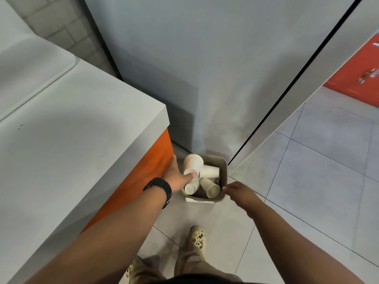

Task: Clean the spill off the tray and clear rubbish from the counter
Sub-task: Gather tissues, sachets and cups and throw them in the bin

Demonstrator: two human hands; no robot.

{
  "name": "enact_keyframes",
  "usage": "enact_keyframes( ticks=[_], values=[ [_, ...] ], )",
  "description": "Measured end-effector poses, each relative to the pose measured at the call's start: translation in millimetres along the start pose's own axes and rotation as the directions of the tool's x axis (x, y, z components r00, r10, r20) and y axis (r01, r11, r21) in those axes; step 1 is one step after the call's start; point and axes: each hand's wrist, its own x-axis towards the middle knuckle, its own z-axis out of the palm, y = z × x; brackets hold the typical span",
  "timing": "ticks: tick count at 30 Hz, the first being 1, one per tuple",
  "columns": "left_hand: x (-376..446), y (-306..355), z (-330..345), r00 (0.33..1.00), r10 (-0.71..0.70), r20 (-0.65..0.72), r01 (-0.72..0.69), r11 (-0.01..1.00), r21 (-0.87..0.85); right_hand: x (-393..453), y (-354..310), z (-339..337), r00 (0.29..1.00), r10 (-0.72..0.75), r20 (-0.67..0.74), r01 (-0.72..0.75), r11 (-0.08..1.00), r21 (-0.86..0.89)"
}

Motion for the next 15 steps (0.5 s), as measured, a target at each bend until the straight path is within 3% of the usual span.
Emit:
enact_keyframes(
  ticks=[9,15],
  values=[
    [-19,-34,-19,0.993,-0.091,-0.073,0.093,0.995,0.022,-10,-24,16,0.993,-0.105,0.06,0.105,0.994,-0.006],
    [-54,-33,-50,0.997,0.025,-0.074,-0.023,0.999,0.027,-20,-84,42,0.971,-0.208,0.122,0.214,0.976,-0.04]
  ],
)
